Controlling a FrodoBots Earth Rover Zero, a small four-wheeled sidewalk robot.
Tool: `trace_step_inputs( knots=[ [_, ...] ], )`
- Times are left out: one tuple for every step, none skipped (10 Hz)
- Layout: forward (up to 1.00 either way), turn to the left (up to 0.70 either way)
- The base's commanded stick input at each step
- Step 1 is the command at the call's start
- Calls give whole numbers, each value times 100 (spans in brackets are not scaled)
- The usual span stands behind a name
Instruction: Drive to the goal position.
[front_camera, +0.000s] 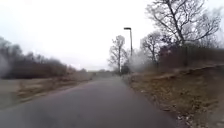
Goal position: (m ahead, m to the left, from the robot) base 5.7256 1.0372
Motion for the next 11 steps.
trace_step_inputs(
  knots=[
    [70, 0],
    [70, 0],
    [70, 0],
    [70, 0],
    [70, 0],
    [70, 0],
    [70, 0],
    [70, 0],
    [70, 0],
    [70, 0],
    [70, 0]
  ],
)
